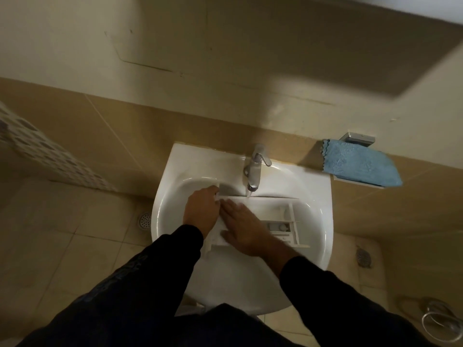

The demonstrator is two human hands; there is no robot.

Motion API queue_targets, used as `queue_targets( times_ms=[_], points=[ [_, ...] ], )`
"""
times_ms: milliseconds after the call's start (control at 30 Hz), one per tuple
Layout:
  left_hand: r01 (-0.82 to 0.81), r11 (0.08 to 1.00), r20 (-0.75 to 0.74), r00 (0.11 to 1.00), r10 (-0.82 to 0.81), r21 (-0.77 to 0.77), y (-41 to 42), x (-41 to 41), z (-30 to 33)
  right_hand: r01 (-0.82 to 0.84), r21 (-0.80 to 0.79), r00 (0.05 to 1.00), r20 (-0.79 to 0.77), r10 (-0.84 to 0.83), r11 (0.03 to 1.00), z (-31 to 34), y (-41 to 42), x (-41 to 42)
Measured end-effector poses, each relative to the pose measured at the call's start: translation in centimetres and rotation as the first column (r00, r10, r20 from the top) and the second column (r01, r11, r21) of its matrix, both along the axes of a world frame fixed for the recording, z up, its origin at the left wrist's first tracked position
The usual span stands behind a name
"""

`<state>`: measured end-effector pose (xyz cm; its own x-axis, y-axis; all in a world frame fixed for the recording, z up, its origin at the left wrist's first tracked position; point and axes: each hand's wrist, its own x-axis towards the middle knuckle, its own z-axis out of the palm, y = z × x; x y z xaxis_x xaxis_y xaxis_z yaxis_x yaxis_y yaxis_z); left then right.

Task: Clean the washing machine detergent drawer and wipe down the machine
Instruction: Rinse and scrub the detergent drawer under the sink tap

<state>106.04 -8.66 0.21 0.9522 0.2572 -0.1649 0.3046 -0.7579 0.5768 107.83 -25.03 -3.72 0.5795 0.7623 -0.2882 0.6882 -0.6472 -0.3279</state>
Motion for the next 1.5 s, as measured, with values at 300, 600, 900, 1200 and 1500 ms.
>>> queue_targets(
  times_ms=[300, 600, 900, 1200, 1500],
  points=[
    [0.002, 1.0, 0.032, 0.999, -0.002, -0.009, -0.8, 0.6, 0.8, 0.255, 0.13, 0.967, -0.02, -0.255, 0.958, 0.1, 1.7, 0.6],
    [-0.015, 1.0, -0.02, 1.0, 0.015, -0.005, -1.2, 0.4, 1.7, 0.042, -0.028, 0.999, 0.005, -0.042, 0.999, 0.0, -1.5, -0.1],
    [-0.192, 0.971, 0.002, 0.981, 0.195, -0.141, 1.3, -1.2, 2.1, 0.308, -0.212, 0.941, 0.211, -0.265, 0.927, 3.6, -0.1, 0.7],
    [0.084, 0.944, 0.195, 0.969, -0.152, 0.319, 0.4, -0.8, 2.1, 0.112, 0.007, 0.975, 0.194, -0.111, 0.994, 3.5, 0.3, 2.0],
    [0.524, 0.802, -0.348, 0.837, -0.422, 0.288, -1.0, 0.8, 2.0, 0.193, -0.062, 0.968, 0.173, -0.179, 0.979, 3.8, -2.4, 2.6]
  ],
)
